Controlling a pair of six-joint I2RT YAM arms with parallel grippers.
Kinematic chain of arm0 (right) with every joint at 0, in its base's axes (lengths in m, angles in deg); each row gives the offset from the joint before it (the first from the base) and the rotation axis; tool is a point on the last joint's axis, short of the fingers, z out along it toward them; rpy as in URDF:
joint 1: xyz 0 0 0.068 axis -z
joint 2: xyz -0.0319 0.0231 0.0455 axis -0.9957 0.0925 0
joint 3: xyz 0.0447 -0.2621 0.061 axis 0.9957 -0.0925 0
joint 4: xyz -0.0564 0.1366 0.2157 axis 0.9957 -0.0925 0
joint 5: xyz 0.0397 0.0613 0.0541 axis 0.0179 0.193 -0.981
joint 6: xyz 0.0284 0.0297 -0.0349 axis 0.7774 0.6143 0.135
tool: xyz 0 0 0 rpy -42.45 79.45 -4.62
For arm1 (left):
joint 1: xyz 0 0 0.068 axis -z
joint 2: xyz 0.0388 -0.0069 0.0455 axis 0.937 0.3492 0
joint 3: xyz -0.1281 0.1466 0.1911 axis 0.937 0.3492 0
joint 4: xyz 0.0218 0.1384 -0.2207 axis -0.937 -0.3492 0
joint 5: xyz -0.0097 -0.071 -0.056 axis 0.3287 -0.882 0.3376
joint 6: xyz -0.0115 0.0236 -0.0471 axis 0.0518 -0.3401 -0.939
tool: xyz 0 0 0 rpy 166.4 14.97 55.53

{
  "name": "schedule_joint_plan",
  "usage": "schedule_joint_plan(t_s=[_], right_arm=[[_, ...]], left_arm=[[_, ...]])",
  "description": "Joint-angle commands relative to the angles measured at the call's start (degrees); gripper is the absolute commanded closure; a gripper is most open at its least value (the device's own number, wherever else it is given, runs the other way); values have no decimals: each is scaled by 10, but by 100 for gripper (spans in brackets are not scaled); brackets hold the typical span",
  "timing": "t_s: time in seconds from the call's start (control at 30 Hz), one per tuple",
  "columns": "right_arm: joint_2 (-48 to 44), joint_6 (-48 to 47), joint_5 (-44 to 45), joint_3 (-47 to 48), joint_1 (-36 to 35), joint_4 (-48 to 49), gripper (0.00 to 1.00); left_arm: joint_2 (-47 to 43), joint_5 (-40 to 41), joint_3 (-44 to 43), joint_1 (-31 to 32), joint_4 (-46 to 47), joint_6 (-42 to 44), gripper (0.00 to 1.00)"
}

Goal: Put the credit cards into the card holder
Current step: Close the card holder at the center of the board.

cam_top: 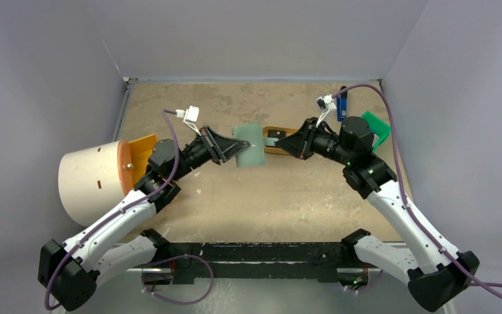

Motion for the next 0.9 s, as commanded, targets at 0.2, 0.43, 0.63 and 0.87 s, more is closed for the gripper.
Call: schedule_joint_plan(t_s=[0.2,0.43,0.63,0.87], right_arm=[[-5,-6,-17,4,-2,17,91],[-12,-17,-11,7,-2,5,100],[-16,-60,-17,39,-2,-53,100],[41,-64,-7,86,-2,-143,100]], left_arm=[[-17,5,2,-3,27,19,100],[-17,6,1,-2,22,23,100],[-5,47,-27,-3,-62,72,100],[38,108,-60,3,-97,146,100]])
